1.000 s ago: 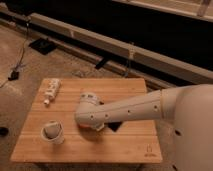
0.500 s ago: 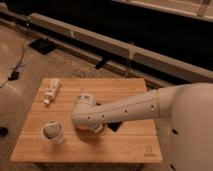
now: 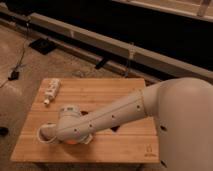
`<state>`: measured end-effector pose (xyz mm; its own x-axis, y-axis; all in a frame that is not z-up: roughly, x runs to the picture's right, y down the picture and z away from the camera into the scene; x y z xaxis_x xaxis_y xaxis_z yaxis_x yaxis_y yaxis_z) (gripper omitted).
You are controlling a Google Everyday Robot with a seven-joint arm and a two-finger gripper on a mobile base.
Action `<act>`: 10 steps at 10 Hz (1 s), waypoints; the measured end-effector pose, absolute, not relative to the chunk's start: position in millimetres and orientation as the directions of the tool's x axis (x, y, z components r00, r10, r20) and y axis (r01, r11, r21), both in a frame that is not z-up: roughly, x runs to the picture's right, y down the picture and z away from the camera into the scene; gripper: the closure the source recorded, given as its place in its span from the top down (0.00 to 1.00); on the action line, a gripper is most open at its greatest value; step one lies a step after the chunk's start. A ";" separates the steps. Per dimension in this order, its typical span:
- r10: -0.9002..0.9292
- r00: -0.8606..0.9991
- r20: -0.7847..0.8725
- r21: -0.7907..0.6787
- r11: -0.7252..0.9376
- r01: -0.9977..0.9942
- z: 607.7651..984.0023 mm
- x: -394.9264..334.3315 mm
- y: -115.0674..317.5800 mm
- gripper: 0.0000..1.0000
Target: Drag the ceramic bowl in a circle
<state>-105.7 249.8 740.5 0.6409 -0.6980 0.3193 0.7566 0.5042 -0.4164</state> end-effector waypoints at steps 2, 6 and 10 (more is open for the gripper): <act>-0.717 0.610 0.336 -0.409 0.473 0.781 741.1 -117.7 253.6 0.00; -0.756 0.537 0.374 -0.387 0.399 0.831 749.2 -155.6 255.7 0.00; -0.787 0.492 0.373 -0.367 0.362 0.857 754.2 -185.3 243.3 0.00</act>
